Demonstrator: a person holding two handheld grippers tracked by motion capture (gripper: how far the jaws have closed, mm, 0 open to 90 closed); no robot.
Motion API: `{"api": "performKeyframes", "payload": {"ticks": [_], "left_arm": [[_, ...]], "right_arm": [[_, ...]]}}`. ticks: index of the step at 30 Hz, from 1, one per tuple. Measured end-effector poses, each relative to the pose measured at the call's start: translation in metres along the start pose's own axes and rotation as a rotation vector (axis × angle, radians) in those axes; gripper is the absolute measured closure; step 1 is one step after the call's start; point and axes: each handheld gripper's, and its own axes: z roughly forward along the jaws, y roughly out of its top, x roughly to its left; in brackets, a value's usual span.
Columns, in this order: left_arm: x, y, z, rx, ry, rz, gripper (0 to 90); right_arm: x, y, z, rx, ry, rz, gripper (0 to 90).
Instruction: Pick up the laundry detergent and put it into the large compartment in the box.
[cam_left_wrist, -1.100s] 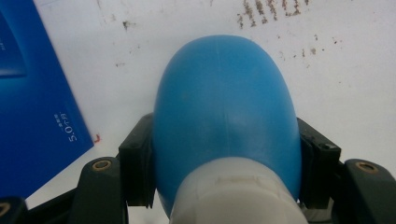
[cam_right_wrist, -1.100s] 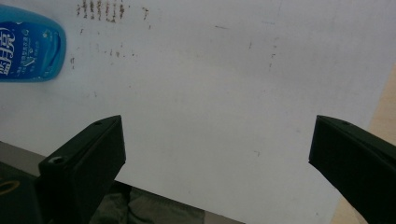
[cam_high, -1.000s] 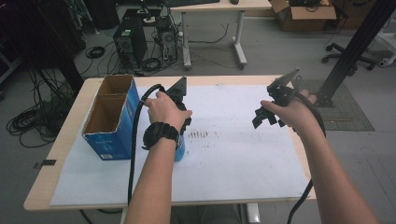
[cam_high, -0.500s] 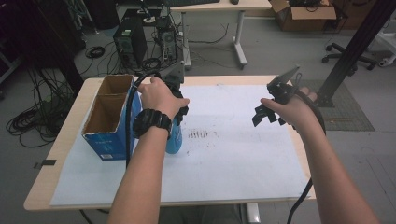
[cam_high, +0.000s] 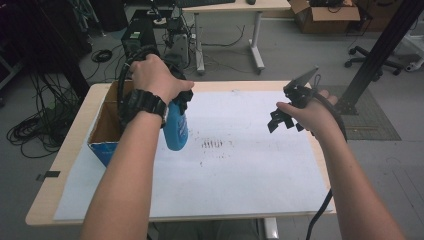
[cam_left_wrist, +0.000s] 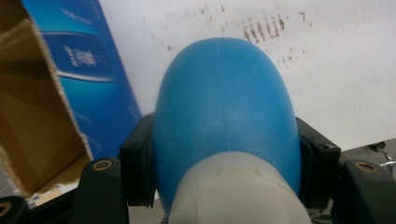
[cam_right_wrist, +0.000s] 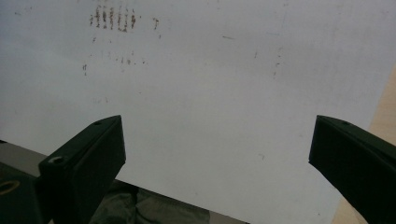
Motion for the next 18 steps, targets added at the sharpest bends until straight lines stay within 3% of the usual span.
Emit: {"api": "performKeyframes", "payload": {"ticks": [13, 18], "left_arm": [[0.026, 0.008, -0.043, -0.019, 0.008, 0.001, 37.2], [0.048, 0.008, -0.056, -0.029, -0.002, -0.026, 37.2]], "right_arm": [[0.006, 0.008, 0.002, 0.004, 0.007, -0.013, 3.8], [0.002, 0.010, 0.001, 0.006, 0.006, -0.002, 3.8]]}}
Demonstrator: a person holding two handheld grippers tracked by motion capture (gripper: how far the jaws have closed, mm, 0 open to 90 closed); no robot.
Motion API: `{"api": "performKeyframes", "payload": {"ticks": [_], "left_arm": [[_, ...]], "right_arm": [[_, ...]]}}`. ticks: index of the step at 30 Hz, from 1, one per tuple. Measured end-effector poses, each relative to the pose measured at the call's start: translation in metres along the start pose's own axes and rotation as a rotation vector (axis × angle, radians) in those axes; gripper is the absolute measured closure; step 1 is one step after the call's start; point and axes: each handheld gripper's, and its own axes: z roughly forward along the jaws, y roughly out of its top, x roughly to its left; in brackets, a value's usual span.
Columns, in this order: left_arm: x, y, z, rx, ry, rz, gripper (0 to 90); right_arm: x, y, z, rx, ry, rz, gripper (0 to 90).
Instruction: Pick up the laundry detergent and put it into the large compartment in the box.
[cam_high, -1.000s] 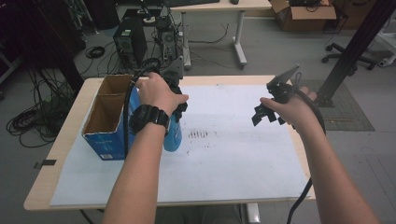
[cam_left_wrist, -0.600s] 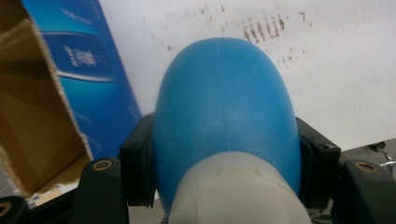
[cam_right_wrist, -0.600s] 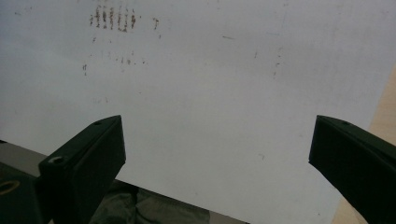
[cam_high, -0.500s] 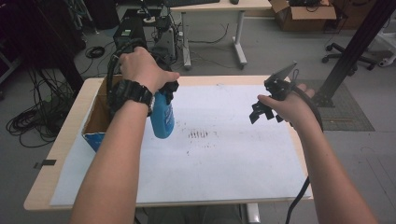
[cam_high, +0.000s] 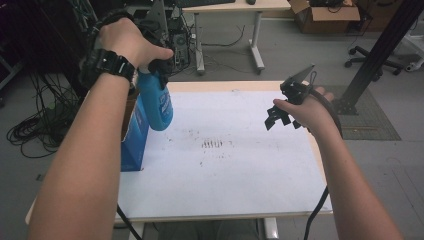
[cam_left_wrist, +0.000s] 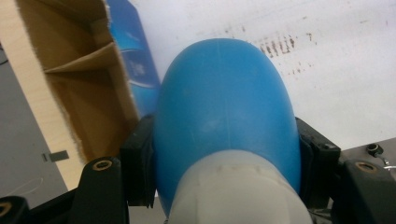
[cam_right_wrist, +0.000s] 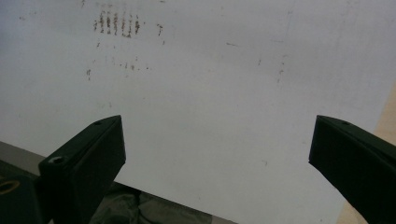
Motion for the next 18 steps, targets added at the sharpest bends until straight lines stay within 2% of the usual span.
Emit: {"api": "performKeyframes", "payload": {"ticks": [5, 6, 8, 10, 11, 12, 13, 15, 16, 18], "left_arm": [[0.018, -0.001, -0.006, 0.001, 0.005, -0.019, 37.2], [0.029, -0.003, -0.008, 0.001, 0.012, -0.035, 37.2], [0.033, -0.004, -0.008, 0.001, 0.016, -0.038, 37.2], [0.047, -0.007, -0.011, -0.003, 0.022, -0.059, 37.2], [0.047, -0.007, -0.011, -0.003, 0.022, -0.059, 37.2], [0.057, -0.009, -0.012, -0.009, 0.020, -0.074, 37.2], [0.057, -0.009, -0.012, -0.009, 0.020, -0.074, 37.2], [0.066, -0.011, -0.011, -0.013, 0.018, -0.091, 37.2], [0.076, -0.013, -0.010, -0.015, 0.019, -0.106, 37.2], [0.080, -0.014, -0.010, -0.018, 0.022, -0.115, 37.2]], "right_arm": [[-0.004, 0.002, 0.000, 0.001, 0.000, 0.008, 3.8], [-0.004, 0.002, 0.000, 0.001, -0.002, 0.011, 3.9], [-0.005, 0.002, 0.000, 0.002, -0.005, 0.012, 3.9], [-0.007, 0.003, 0.000, 0.001, -0.010, 0.014, 3.8], [-0.007, 0.003, 0.000, 0.001, -0.010, 0.014, 3.8], [-0.007, 0.004, 0.001, 0.005, -0.015, 0.015, 3.8], [-0.007, 0.004, 0.001, 0.005, -0.015, 0.015, 3.8], [-0.007, 0.004, 0.003, 0.008, -0.013, 0.015, 3.9], [-0.006, 0.005, 0.003, 0.011, -0.013, 0.009, 3.9], [-0.006, 0.005, 0.003, 0.012, -0.013, 0.009, 3.9]]}}
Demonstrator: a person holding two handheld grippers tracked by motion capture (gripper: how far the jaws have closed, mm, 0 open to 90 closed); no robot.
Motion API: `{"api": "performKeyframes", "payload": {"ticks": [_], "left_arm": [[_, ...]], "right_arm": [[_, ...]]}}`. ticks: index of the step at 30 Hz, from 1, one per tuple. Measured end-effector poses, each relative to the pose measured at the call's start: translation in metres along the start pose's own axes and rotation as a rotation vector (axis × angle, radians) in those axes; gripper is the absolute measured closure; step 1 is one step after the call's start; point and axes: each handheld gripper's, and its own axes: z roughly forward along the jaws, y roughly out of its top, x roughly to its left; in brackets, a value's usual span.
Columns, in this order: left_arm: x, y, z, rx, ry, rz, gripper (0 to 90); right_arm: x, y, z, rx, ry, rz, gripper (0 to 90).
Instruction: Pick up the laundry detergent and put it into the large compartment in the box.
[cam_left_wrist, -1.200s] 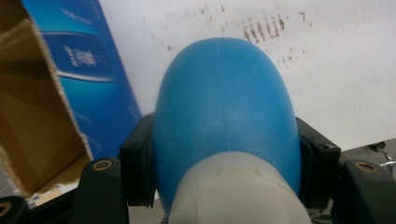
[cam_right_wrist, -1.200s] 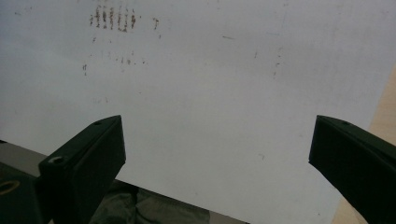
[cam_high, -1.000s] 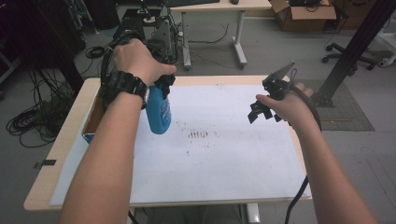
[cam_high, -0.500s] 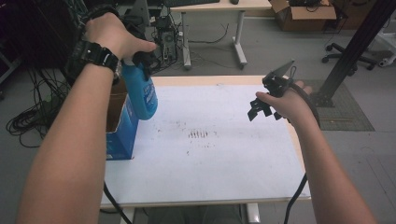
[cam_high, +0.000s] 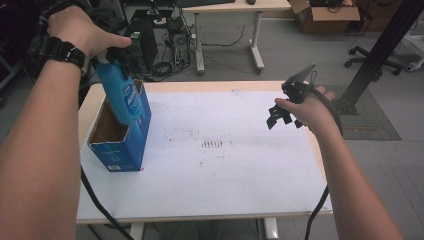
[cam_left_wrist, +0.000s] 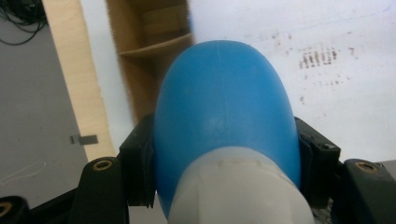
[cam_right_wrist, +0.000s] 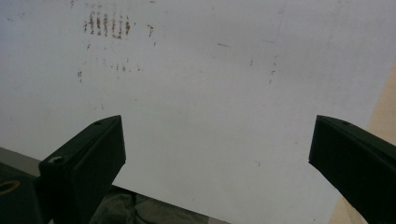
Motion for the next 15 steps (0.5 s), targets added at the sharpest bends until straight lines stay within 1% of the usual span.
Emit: {"api": "performKeyframes", "payload": {"ticks": [2, 5, 6, 7, 8, 9, 12, 15], "left_arm": [[0.009, -0.001, 0.001, -0.001, 0.006, -0.013, 37.2], [0.022, -0.003, 0.003, -0.014, 0.012, -0.045, 37.2], [0.028, -0.004, 0.004, -0.012, 0.023, -0.052, 37.3], [0.028, -0.004, 0.004, -0.012, 0.023, -0.052, 37.3], [0.034, -0.005, 0.006, -0.009, 0.023, -0.061, 37.2], [0.037, -0.006, 0.007, -0.012, 0.019, -0.065, 37.3], [0.041, -0.007, 0.010, -0.009, 0.014, -0.071, 37.2], [0.046, -0.007, 0.019, 0.000, 0.012, -0.069, 37.3]], "right_arm": [[0.000, 0.000, 0.000, 0.003, 0.002, -0.005, 3.9], [-0.001, 0.001, 0.000, 0.005, 0.000, -0.003, 3.9], [-0.002, 0.001, 0.000, 0.005, -0.002, -0.003, 3.9], [-0.002, 0.001, 0.000, 0.004, -0.003, 0.002, 3.9], [-0.003, 0.001, 0.000, 0.003, -0.006, 0.000, 3.9], [-0.003, 0.001, 0.000, 0.005, -0.005, 0.001, 3.9], [-0.003, 0.001, 0.001, 0.006, -0.007, 0.004, 3.8], [-0.003, 0.002, 0.003, 0.008, -0.005, 0.004, 3.9]]}}
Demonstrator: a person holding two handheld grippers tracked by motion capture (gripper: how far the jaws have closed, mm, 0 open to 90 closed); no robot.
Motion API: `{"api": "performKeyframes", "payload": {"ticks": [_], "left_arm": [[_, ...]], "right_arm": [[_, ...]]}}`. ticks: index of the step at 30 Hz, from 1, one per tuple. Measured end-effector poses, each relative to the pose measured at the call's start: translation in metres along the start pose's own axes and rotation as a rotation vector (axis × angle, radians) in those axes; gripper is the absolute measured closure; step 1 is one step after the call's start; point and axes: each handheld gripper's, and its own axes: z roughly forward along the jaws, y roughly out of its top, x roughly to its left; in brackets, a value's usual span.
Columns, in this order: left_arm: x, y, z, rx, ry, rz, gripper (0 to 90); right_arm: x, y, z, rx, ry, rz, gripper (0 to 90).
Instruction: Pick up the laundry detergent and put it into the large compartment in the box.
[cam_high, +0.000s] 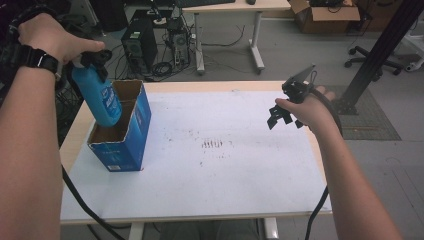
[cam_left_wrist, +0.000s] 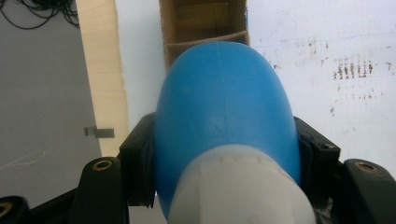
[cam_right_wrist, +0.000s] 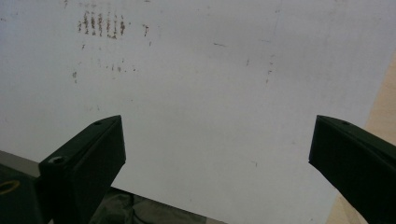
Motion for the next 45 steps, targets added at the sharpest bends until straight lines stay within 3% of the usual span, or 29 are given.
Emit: {"api": "performKeyframes", "payload": {"ticks": [9, 27, 45], "left_arm": [[0.005, -0.002, 0.025, 0.011, -0.003, -0.002, 37.3], [0.006, -0.011, 0.102, 0.079, -0.017, 0.010, 37.3], [0.003, -0.017, 0.152, 0.133, -0.028, 0.008, 37.2]], "right_arm": [[0.001, 0.000, 0.006, 0.012, 0.005, -0.004, 3.8], [0.006, -0.002, 0.018, 0.022, 0.004, -0.020, 3.9], [0.008, -0.003, 0.024, 0.034, 0.004, -0.023, 3.9]]}}
